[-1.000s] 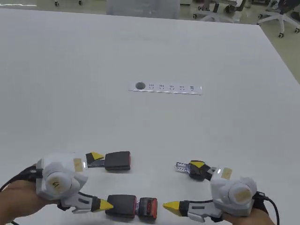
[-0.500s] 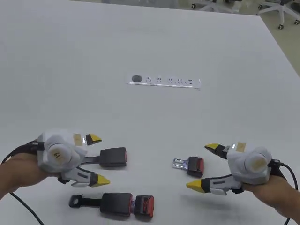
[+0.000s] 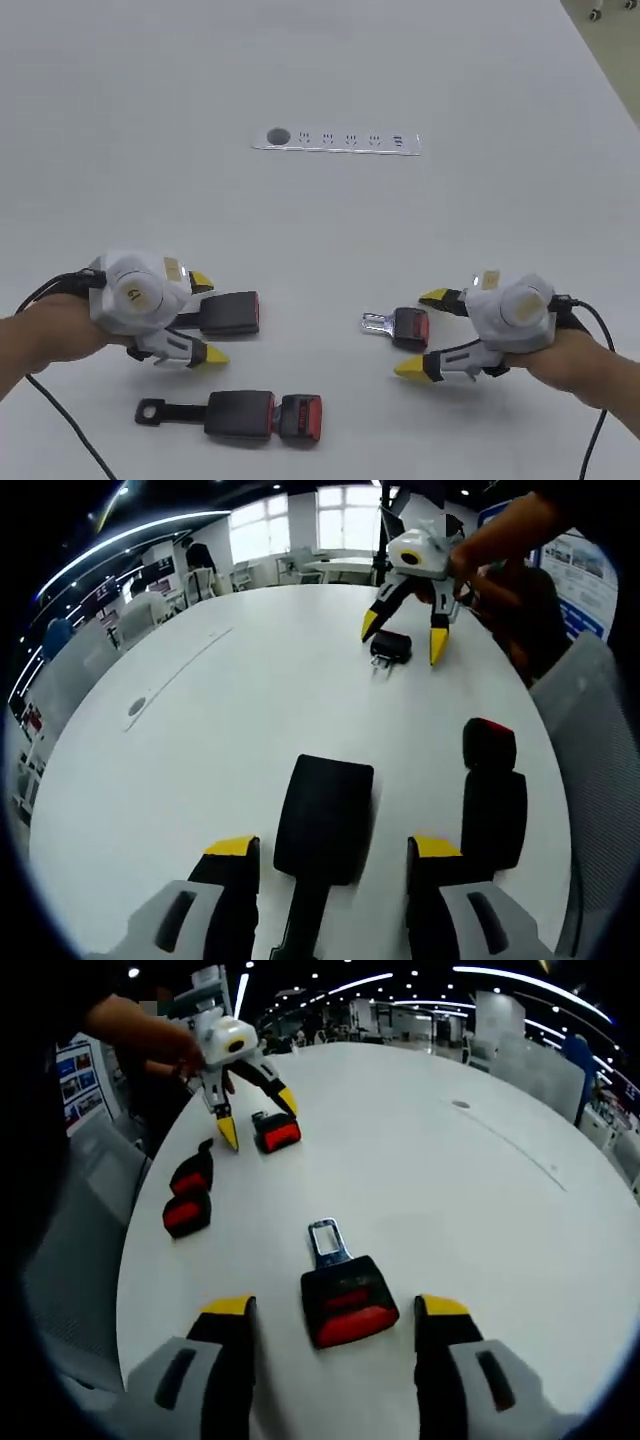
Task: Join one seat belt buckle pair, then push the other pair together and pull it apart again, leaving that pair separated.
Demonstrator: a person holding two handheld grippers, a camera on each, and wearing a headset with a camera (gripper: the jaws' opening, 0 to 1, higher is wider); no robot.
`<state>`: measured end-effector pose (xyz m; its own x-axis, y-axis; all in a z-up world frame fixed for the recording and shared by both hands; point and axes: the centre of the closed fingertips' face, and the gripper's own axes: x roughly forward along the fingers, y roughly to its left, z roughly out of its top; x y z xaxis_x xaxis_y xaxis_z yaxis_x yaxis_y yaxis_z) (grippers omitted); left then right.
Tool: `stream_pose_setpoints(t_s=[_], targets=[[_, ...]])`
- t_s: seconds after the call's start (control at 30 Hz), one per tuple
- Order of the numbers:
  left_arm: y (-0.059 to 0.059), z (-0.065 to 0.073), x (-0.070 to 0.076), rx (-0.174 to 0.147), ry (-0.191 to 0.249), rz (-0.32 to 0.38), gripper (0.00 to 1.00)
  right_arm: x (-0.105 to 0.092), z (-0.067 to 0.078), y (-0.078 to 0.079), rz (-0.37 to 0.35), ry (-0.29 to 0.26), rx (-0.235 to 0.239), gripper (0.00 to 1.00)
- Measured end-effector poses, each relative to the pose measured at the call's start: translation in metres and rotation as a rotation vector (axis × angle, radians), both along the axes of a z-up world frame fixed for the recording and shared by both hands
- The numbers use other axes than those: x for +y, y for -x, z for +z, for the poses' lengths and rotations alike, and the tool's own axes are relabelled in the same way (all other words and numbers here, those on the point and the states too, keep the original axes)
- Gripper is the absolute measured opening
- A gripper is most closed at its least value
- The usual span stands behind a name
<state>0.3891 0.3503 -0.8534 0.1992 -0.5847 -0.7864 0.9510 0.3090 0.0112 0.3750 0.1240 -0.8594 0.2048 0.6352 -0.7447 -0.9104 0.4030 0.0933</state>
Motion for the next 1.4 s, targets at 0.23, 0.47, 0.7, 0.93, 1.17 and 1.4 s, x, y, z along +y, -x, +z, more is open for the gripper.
stream_pose_setpoints(t_s=[0.23,0.47,0.7,0.93,1.17,1.4], targets=[[0.003,-0.003,-0.002,0.016,-0.007,-0.039,0.56,-0.002,-0.001,-0.002,0.056,0.016,-0.032,0.54],[0.006,-0.001,-0.004,0.018,-0.009,-0.076,0.53,-0.006,-0.001,-0.01,0.067,0.012,-0.04,0.42],[0.003,0.001,-0.006,0.02,-0.029,-0.119,0.44,-0.008,0.0,-0.012,0.133,0.0,-0.031,0.37],[0.002,0.0,-0.009,0.021,-0.047,-0.172,0.37,-0.008,0.0,-0.011,0.161,0.001,-0.028,0.37],[0.004,0.001,-0.01,0.018,-0.057,-0.18,0.36,-0.007,0.0,-0.01,0.154,-0.009,-0.039,0.37],[0.002,0.0,-0.009,0.021,-0.073,-0.171,0.36,0.0,0.0,-0.011,0.144,-0.025,-0.041,0.36]])
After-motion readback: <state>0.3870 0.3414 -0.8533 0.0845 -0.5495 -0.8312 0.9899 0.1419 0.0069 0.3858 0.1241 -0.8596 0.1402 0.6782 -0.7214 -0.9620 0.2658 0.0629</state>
